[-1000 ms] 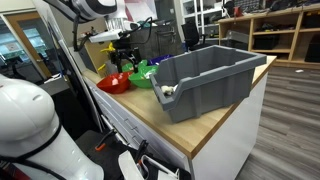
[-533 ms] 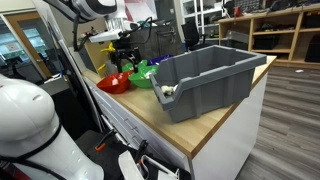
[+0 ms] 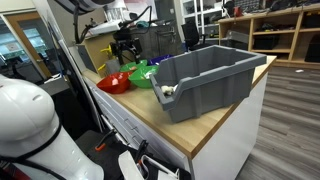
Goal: Remove the white plush toy from the grey container and put it in the red bowl.
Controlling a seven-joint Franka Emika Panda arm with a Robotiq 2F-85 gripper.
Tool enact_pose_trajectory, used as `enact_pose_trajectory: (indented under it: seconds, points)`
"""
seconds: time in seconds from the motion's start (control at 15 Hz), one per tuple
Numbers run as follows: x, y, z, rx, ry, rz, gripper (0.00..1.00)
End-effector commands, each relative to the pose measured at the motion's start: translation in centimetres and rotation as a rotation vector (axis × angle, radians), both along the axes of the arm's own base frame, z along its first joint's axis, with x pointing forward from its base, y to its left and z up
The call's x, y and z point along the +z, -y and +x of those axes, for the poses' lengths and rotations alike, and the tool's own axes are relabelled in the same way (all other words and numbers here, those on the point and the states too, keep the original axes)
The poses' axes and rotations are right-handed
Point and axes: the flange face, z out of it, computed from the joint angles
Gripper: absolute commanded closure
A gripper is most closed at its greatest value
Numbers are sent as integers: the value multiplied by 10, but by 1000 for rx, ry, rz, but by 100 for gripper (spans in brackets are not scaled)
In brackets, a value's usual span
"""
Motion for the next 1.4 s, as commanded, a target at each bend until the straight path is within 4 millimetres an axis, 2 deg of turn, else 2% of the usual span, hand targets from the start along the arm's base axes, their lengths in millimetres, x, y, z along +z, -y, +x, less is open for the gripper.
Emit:
enact_pose_trajectory:
  seconds: [0.0, 0.2, 0.47, 0.6, 1.0, 1.33]
  points:
    - [27, 7, 8, -18, 18, 6, 0]
    - [51, 20, 15, -46, 30, -4, 0]
    - [76, 59, 23, -104, 50, -22, 0]
    - [79, 81, 25, -130, 57, -22, 0]
    - [66, 132, 33, -207, 38, -60, 0]
    - [48, 170, 51, -243, 22, -91, 0]
